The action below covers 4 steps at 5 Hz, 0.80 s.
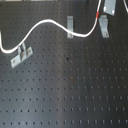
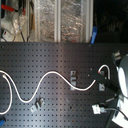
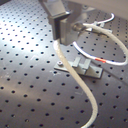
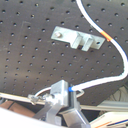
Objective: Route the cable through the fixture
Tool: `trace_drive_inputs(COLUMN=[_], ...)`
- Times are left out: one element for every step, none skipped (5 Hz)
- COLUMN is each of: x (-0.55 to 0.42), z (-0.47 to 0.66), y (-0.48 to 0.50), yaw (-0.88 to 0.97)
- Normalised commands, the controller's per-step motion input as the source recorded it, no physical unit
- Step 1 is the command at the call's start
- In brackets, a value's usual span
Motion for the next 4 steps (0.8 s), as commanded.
trace_drive_inputs(x=[-0.013, 0.024, 0.0, 0.04], z=[0.05, 0.0, 0.1, 0.16], y=[0.0, 0.011, 0.0, 0.095], yaw=[0.0, 0.0, -0.48, -0.44])
